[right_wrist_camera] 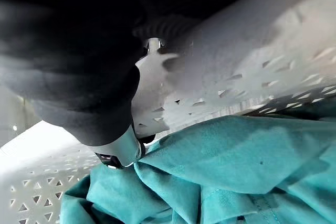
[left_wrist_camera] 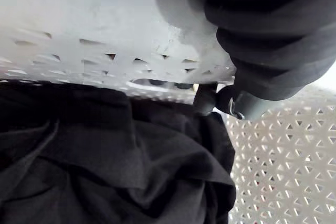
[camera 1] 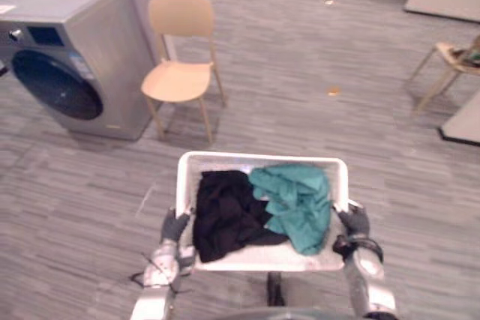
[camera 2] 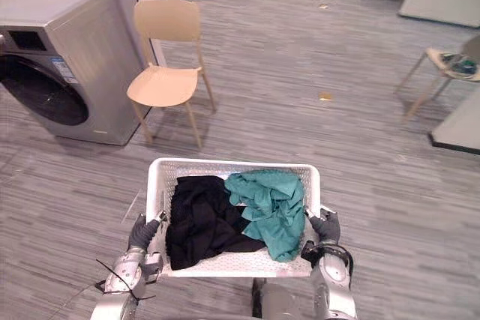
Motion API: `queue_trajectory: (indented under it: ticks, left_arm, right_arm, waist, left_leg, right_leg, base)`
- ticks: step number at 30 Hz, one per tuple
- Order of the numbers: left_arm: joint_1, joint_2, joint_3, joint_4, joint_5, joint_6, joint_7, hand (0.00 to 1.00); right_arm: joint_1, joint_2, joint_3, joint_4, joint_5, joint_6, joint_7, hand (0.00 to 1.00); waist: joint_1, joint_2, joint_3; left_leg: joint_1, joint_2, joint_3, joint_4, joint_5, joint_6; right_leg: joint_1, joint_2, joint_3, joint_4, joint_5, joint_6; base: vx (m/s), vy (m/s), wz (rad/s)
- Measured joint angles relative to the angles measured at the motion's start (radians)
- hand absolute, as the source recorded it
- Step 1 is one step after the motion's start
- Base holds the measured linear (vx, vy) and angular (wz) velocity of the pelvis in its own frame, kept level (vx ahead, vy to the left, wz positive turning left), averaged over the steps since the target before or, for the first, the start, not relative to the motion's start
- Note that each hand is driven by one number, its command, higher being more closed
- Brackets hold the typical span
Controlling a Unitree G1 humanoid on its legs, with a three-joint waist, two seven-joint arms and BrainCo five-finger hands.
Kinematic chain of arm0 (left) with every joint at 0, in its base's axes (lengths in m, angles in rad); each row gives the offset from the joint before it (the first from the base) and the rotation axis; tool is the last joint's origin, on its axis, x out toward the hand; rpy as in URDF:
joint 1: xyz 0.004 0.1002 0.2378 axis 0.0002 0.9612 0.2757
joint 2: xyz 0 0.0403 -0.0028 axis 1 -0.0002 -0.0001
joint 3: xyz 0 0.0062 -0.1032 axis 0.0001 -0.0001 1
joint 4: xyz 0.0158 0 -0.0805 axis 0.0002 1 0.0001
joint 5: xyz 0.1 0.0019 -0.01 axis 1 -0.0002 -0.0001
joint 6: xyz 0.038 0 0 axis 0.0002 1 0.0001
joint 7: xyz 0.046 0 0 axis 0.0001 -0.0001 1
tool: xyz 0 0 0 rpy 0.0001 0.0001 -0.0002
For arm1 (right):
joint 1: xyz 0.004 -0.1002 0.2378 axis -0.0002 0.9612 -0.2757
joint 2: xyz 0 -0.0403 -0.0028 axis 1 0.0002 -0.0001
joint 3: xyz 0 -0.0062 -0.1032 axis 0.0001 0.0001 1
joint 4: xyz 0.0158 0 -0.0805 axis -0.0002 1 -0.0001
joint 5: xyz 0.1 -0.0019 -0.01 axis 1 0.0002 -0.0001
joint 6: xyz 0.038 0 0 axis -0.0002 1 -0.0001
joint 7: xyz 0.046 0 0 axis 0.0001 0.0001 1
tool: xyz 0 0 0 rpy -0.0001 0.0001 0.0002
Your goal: Pick up the laundry basket with both hands and put the clothes into the washing machine.
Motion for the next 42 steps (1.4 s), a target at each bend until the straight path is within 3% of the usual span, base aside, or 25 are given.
queue_trajectory:
  ticks: [1, 2, 4, 5, 6, 8, 10, 12, 13, 14, 16, 17, 19, 20, 21, 22, 25, 27, 29, 30, 31, 33, 37, 39, 42]
  left_arm:
    - [0.005, -0.007, -0.001, 0.0, 0.001, 0.003, -0.004, 1.0]
    - [0.018, -0.012, -0.002, -0.002, 0.002, 0.0, -0.019, 1.0]
    - [0.032, -0.011, 0.005, -0.014, 0.002, -0.009, -0.024, 1.0]
    - [0.03, -0.012, 0.013, -0.015, 0.002, -0.011, -0.025, 1.0]
    - [0.028, -0.011, 0.02, -0.015, 0.001, -0.017, -0.025, 1.0]
    - [0.028, -0.011, 0.025, -0.006, 0.001, -0.018, -0.025, 1.0]
    - [0.031, -0.002, 0.027, 0.008, 0.001, -0.018, -0.026, 1.0]
    - [0.034, -0.002, 0.024, 0.008, 0.001, -0.018, -0.026, 1.0]
    - [0.037, -0.006, 0.022, 0.01, 0.001, -0.018, -0.026, 1.0]
    - [0.017, -0.006, 0.024, 0.033, 0.001, -0.019, -0.023, 1.0]
    - [-0.014, 0.054, 0.016, 0.084, 0.0, -0.007, -0.019, 1.0]
    - [-0.011, 0.062, 0.005, 0.084, -0.001, -0.004, -0.019, 1.0]
    - [-0.009, 0.07, -0.006, 0.084, -0.001, -0.004, -0.018, 1.0]
    - [-0.009, 0.071, -0.007, 0.082, -0.002, -0.004, -0.018, 1.0]
    - [-0.009, 0.075, -0.005, 0.073, -0.002, -0.005, -0.016, 1.0]
    - [-0.01, 0.077, -0.005, 0.072, -0.002, -0.006, -0.015, 1.0]
    - [-0.007, 0.077, -0.007, 0.053, -0.001, -0.004, -0.012, 1.0]
    - [0.0, 0.076, -0.007, -0.004, 0.0, -0.004, -0.013, 1.0]
    - [-0.002, 0.073, -0.008, -0.038, 0.0, -0.005, -0.013, 1.0]
    - [-0.005, 0.071, -0.012, -0.046, 0.0, -0.008, -0.014, 1.0]
    - [-0.007, 0.063, -0.013, -0.046, 0.0, -0.008, -0.015, 1.0]
    - [-0.004, 0.04, -0.016, -0.045, 0.016, -0.004, -0.016, 1.0]
    - [0.013, 0.028, -0.012, -0.046, 0.031, -0.003, -0.021, 1.0]
    - [0.013, 0.029, -0.003, -0.05, 0.031, -0.005, -0.021, 1.0]
    - [0.014, 0.027, 0.009, -0.051, 0.029, -0.01, -0.021, 1.0]
  right_arm:
    - [0.009, -0.005, 0.001, -0.01, 0.001, 0.002, 0.0, 1.0]
    - [0.024, -0.006, 0.008, -0.028, 0.002, -0.001, 0.002, 1.0]
    - [0.033, -0.004, 0.012, -0.036, 0.007, -0.005, 0.003, 1.0]
    - [0.028, -0.005, 0.009, -0.036, 0.007, -0.008, 0.001, 1.0]
    - [0.002, -0.004, 0.009, -0.024, 0.007, -0.008, 0.001, 1.0]
    - [-0.04, -0.005, 0.008, 0.035, 0.007, -0.006, 0.001, 1.0]
    - [-0.054, -0.005, 0.008, 0.063, 0.007, 0.004, 0.001, 1.0]
    - [-0.052, -0.008, 0.009, 0.072, 0.007, -0.002, 0.0, 1.0]
    - [-0.054, -0.015, 0.01, 0.071, 0.007, -0.002, 0.001, 1.0]
    - [-0.072, -0.01, 0.004, 0.105, 0.007, -0.004, -0.001, 1.0]
    - [-0.078, 0.016, 0.006, 0.159, 0.008, 0.009, -0.001, 1.0]
    - [-0.069, 0.022, 0.004, 0.161, 0.008, 0.009, -0.001, 1.0]
    - [-0.064, 0.025, -0.003, 0.164, 0.008, 0.009, -0.002, 1.0]
    - [-0.066, 0.027, -0.002, 0.164, 0.008, 0.009, -0.002, 1.0]
    - [-0.067, 0.03, -0.001, 0.164, 0.008, 0.005, -0.002, 1.0]
    - [-0.067, 0.032, 0.002, 0.164, 0.008, 0.003, -0.002, 1.0]
    - [-0.045, 0.045, 0.0, 0.127, 0.008, 0.001, -0.003, 1.0]
    - [-0.006, 0.052, 0.0, 0.033, 0.01, -0.003, -0.003, 1.0]
    - [-0.001, 0.055, 0.003, -0.001, 0.022, -0.013, -0.004, 1.0]
    - [0.005, 0.05, 0.008, -0.011, 0.03, -0.027, -0.006, 1.0]
    - [0.007, 0.044, 0.008, -0.011, 0.032, -0.034, -0.007, 1.0]
    - [0.018, 0.034, 0.006, -0.013, 0.038, -0.036, -0.017, 1.0]
    - [0.066, 0.01, 0.036, -0.053, 0.069, -0.034, -0.026, 1.0]
    - [0.062, 0.01, 0.046, -0.054, 0.07, -0.038, -0.029, 1.0]
    - [0.039, 0.011, 0.048, -0.044, 0.07, -0.034, -0.04, 1.0]
  waist:
    - [0.001, 0.005, 0.003]
    - [0.002, 0.015, 0.007]
    - [0.025, 0.012, 0.015]
    - [0.052, 0.003, 0.02]
    - [0.066, 0.001, 0.02]
    - [0.087, -0.01, 0.028]
    - [0.087, -0.031, 0.039]
    - [0.082, -0.027, 0.034]
    - [0.086, -0.005, 0.014]
    - [0.085, -0.011, 0.004]
    - [0.073, -0.079, -0.007]
    - [0.076, -0.084, -0.008]
    - [0.08, -0.085, -0.006]
    - [0.079, -0.083, -0.006]
    - [0.077, -0.069, 0.003]
    - [0.076, -0.068, 0.004]
    - [0.075, -0.059, 0.012]
    - [0.074, -0.058, 0.015]
    - [0.074, -0.067, 0.004]
    - [0.062, -0.078, -0.004]
    - [0.049, -0.079, -0.006]
    - [0.049, -0.051, -0.004]
    - [0.06, 0.001, 0.015]
    - [0.061, 0.002, 0.009]
    - [0.096, -0.028, 0.002]
  left_leg:
    - [-0.044, 0.003, 0.02, 0.123, 0.085, -0.106]
    - [-0.143, 0.051, 0.1, 0.368, 0.16, -0.115]
    - [-0.253, 0.143, 0.214, 0.618, 0.14, -0.063]
    - [-0.331, 0.196, 0.271, 0.675, 0.094, 0.011]
    - [-0.408, 0.246, 0.312, 0.637, 0.055, 0.062]
    - [-0.47, 0.297, 0.348, 0.401, 0.033, 0.096]
    - [-0.462, 0.298, 0.32, 0.075, 0.046, 0.08]
    - [-0.431, 0.295, 0.226, -0.217, 0.1, 0.043]
    - [-0.429, 0.302, 0.161, -0.263, 0.114, 0.022]
    - [-0.455, 0.276, 0.163, -0.186, 0.213, -0.085]
    - [-0.459, 0.207, 0.209, -0.129, 0.156, -0.021]
    - [-0.449, 0.194, 0.224, -0.117, 0.13, 0.007]
    - [-0.391, 0.165, 0.265, -0.134, 0.101, 0.051]
    - [-0.337, 0.148, 0.29, -0.163, 0.086, 0.078]
    - [-0.288, 0.139, 0.311, -0.181, 0.067, 0.111]
    - [-0.26, 0.131, 0.317, -0.194, 0.06, 0.122]
    - [-0.134, 0.102, 0.326, -0.277, 0.032, 0.163]
    - [-0.074, 0.094, 0.335, -0.323, 0.019, 0.162]
    - [-0.051, 0.082, 0.335, -0.347, 0.005, 0.154]
    - [-0.048, 0.071, 0.315, -0.337, -0.019, 0.143]
    - [-0.043, 0.071, 0.296, -0.321, -0.038, 0.138]
    - [-0.019, 0.1, 0.288, -0.241, -0.065, 0.117]
    - [-0.331, 0.231, 0.278, 0.593, 0.107, 0.026]
    - [-0.376, 0.27, 0.313, 0.619, 0.101, 0.037]
    - [-0.406, 0.323, 0.303, 0.405, 0.087, 0.058]
  right_leg:
    - [0.05, -0.002, -0.003, -0.027, -0.002, -0.003]
    - [0.164, 0.007, -0.01, -0.096, -0.011, -0.015]
    - [0.315, 0.022, 0.007, -0.195, -0.035, -0.016]
    - [0.382, 0.015, 0.033, -0.246, -0.056, -0.001]
    - [0.424, -0.002, 0.048, -0.287, -0.067, 0.014]
    - [0.457, -0.051, 0.064, -0.306, -0.068, 0.017]
    - [0.49, -0.121, 0.066, -0.304, -0.079, 0.034]
    - [0.503, -0.162, 0.076, -0.285, -0.117, 0.099]
    - [0.502, -0.185, 0.109, -0.267, -0.171, 0.179]
    - [0.506, -0.236, 0.144, -0.253, -0.214, 0.234]
    - [0.477, -0.319, 0.16, -0.193, -0.153, 0.245]
    - [0.447, -0.333, 0.178, -0.14, -0.09, 0.25]
    - [0.349, -0.362, 0.207, 0.038, 0.049, 0.2]
    - [0.28, -0.391, 0.205, 0.17, 0.163, 0.125]
    - [0.217, -0.402, 0.184, 0.321, 0.123, 0.065]
    - [0.184, -0.397, 0.167, 0.394, 0.069, 0.032]
    - [0.066, -0.24, 0.148, 0.546, -0.134, 0.097]
    - [0.003, -0.098, 0.068, 0.396, -0.202, 0.122]
    - [-0.006, -0.038, 0.019, 0.146, -0.176, 0.097]
    - [0.001, -0.023, 0.03, 0.042, -0.086, 0.033]
    - [0.015, -0.018, 0.025, 0.041, -0.074, -0.003]
    - [0.065, 0.001, 0.001, 0.046, -0.13, -0.01]
    - [0.278, 0.035, -0.024, 0.003, -0.217, -0.043]
    - [0.312, 0.033, -0.01, -0.036, -0.21, -0.033]
    - [0.334, -0.003, 0.081, -0.091, -0.194, -0.013]
  base:
    - [0.66, -0.016, 0.56]
    - [0.62, 0.022, 0.49]
    - [0.62, 0.05, 0.17]
    - [0.57, 0.111, -0.27]
    - [0.46, 0.102, -0.34]
    - [0.33, 0.153, -0.4]
    - [0.49, 0.327, -0.38]
    - [0.41, 0.395, -0.49]
    - [0.46, 0.556, -0.77]
    - [0.47, 0.614, -0.7]
    - [0.45, 0.599, -0.24]
    - [0.5, 0.641, -0.17]
    - [0.37, 0.498, -0.25]
    - [0.31, 0.364, -0.2]
    - [0.28, 0.335, -0.16]
    - [0.23, 0.304, -0.06]
    - [0.26, 0.235, 0.03]
    - [0.21, 0.056, 0.04]
    - [0.24, 0.03, 0.1]
    - [0.28, -0.004, 0.38]
    - [0.33, -0.024, 0.47]
    - [0.34, -0.028, 0.32]
    - [0.37, -0.042, 0.12]
    - [0.4, 0.031, -0.25]
    - [0.35, 0.094, -0.74]
